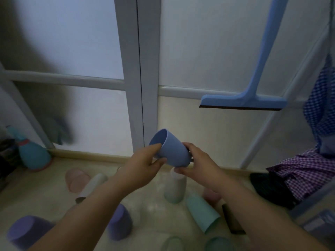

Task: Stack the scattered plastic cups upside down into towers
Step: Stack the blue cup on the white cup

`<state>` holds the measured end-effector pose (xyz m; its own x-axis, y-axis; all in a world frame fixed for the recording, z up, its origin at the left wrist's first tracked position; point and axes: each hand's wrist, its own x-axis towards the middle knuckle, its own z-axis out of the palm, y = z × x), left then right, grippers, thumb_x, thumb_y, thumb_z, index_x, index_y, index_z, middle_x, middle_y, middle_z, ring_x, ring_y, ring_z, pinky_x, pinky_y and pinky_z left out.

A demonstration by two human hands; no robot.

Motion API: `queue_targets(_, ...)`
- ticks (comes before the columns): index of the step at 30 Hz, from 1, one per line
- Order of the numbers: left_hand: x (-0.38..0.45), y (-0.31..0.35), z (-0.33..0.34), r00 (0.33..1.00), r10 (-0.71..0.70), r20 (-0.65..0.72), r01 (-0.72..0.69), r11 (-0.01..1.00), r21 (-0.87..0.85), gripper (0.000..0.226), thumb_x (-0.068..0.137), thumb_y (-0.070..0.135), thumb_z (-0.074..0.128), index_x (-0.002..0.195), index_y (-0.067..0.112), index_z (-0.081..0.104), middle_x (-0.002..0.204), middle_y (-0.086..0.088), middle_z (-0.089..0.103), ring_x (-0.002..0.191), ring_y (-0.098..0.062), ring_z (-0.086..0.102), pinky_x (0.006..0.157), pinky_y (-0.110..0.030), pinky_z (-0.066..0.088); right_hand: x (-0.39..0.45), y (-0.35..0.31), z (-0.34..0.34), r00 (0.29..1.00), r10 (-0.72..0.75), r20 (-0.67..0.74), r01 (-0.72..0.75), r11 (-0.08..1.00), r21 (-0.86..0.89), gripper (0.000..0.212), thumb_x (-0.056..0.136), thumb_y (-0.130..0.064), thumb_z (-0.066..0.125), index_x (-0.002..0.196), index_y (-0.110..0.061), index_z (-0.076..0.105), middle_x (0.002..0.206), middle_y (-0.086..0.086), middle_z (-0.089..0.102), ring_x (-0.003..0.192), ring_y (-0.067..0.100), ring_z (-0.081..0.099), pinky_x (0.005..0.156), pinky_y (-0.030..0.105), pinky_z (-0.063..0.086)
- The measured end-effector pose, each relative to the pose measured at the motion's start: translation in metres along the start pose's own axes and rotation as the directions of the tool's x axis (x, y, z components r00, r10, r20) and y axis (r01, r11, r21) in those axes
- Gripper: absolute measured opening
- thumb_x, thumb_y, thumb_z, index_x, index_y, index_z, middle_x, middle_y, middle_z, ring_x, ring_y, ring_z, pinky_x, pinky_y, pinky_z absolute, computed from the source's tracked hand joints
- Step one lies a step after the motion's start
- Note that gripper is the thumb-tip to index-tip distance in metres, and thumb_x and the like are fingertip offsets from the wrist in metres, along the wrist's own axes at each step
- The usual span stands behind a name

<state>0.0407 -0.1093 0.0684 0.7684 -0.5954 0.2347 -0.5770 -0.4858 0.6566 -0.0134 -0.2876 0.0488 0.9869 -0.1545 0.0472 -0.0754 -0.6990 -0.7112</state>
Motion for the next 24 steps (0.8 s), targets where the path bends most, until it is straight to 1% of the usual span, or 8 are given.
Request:
queue_targets(2, -0.004, -0.003, 0.004, 0.999, -0.034, -0.033, 0.033, 0.999, -0.016, 0.021, 0.087, 0.022, 0.055, 0.104, 0.011, 0.055, 0.101, -0.008, 0.061, 0.091, -0.024, 0.057, 0.076, -0.032, 0.047, -0.006, 0.001, 0.001, 1.000, 0.012, 0.012, -0.013, 0.999, 0.036, 0.065, 0.069, -0.028, 0.077, 0.124, -0.027, 0.043, 0.118, -0.007, 0.053, 0.105, 0.013, 0.055, 0.089, 0.032, 0.049)
queue_targets(3, -0.005, -0.006, 0.006, 0.997, -0.047, -0.053, 0.046, 0.999, -0.010, 0.023, 0.086, 0.022, 0.056, 0.105, 0.010, 0.054, 0.101, -0.007, 0.060, 0.091, -0.023, 0.056, 0.078, -0.033, 0.046, -0.008, 0.002, 0.001, 1.000, 0.023, 0.005, -0.023, 0.998, 0.060, 0.064, 0.068, -0.028, 0.078, 0.122, -0.027, 0.044, 0.116, -0.006, 0.053, 0.103, 0.014, 0.056, 0.089, 0.035, 0.051)
queue_targets(7, -0.005, -0.018, 0.011, 0.989, -0.084, -0.119, 0.095, 0.991, 0.095, 0.031, 0.084, 0.031, 0.059, 0.099, 0.005, 0.054, 0.094, -0.003, 0.050, 0.086, -0.020, 0.049, 0.072, -0.028, 0.037, -0.010, 0.004, -0.002, 0.997, 0.051, -0.055, -0.040, 0.983, 0.182, 0.067, 0.065, -0.025, 0.081, 0.123, -0.025, 0.047, 0.123, 0.000, 0.050, 0.103, 0.017, 0.059, 0.090, 0.038, 0.054)
queue_targets(9, -0.004, -0.023, 0.014, 0.988, -0.097, -0.119, 0.115, 0.981, 0.156, 0.034, 0.083, 0.037, 0.058, 0.097, 0.006, 0.056, 0.096, -0.008, 0.054, 0.090, -0.024, 0.053, 0.073, -0.031, 0.041, -0.009, 0.004, -0.005, 0.994, 0.047, -0.095, -0.028, 0.981, 0.189, 0.067, 0.067, -0.026, 0.080, 0.124, -0.026, 0.047, 0.124, -0.002, 0.048, 0.105, 0.017, 0.058, 0.089, 0.038, 0.054)
queue_targets(13, -0.005, -0.029, 0.015, 0.985, -0.148, -0.085, 0.163, 0.963, 0.214, 0.036, 0.085, 0.037, 0.056, 0.111, 0.013, 0.054, 0.113, -0.009, 0.055, 0.099, -0.026, 0.056, 0.083, -0.037, 0.048, -0.002, 0.004, -0.013, 0.989, 0.022, -0.147, -0.018, 0.999, 0.028, 0.067, 0.069, -0.032, 0.077, 0.127, -0.027, 0.045, 0.124, -0.003, 0.047, 0.109, 0.017, 0.051, 0.092, 0.036, 0.050)
queue_targets(16, -0.006, -0.036, 0.014, 0.984, -0.156, -0.083, 0.171, 0.960, 0.220, 0.032, 0.085, 0.035, 0.056, 0.109, 0.014, 0.053, 0.111, -0.009, 0.057, 0.096, -0.026, 0.058, 0.081, -0.037, 0.050, 0.007, 0.007, -0.018, 0.989, 0.032, -0.141, -0.038, 0.999, -0.037, 0.066, 0.069, -0.031, 0.076, 0.127, -0.026, 0.045, 0.120, -0.003, 0.049, 0.109, 0.015, 0.049, 0.091, 0.029, 0.044)
queue_targets(20, -0.007, -0.046, 0.016, 0.984, -0.168, -0.063, 0.178, 0.959, 0.222, 0.031, 0.085, 0.034, 0.055, 0.110, 0.015, 0.054, 0.109, -0.006, 0.060, 0.092, -0.021, 0.059, 0.078, -0.032, 0.048, 0.019, 0.020, -0.004, 0.994, 0.085, -0.065, -0.091, 0.992, -0.092, 0.063, 0.067, -0.030, 0.076, 0.122, -0.024, 0.046, 0.118, 0.001, 0.052, 0.108, 0.020, 0.049, 0.087, 0.030, 0.043)
queue_targets(24, -0.010, -0.059, 0.023, 0.978, -0.201, -0.052, 0.208, 0.957, 0.204, 0.031, 0.083, 0.036, 0.057, 0.108, 0.018, 0.055, 0.106, -0.003, 0.064, 0.091, -0.021, 0.061, 0.081, -0.034, 0.050, 0.025, 0.034, 0.020, 0.997, 0.078, 0.009, -0.075, 0.987, -0.142, 0.064, 0.065, -0.026, 0.077, 0.121, -0.022, 0.048, 0.118, 0.002, 0.054, 0.108, 0.020, 0.049, 0.087, 0.028, 0.041)
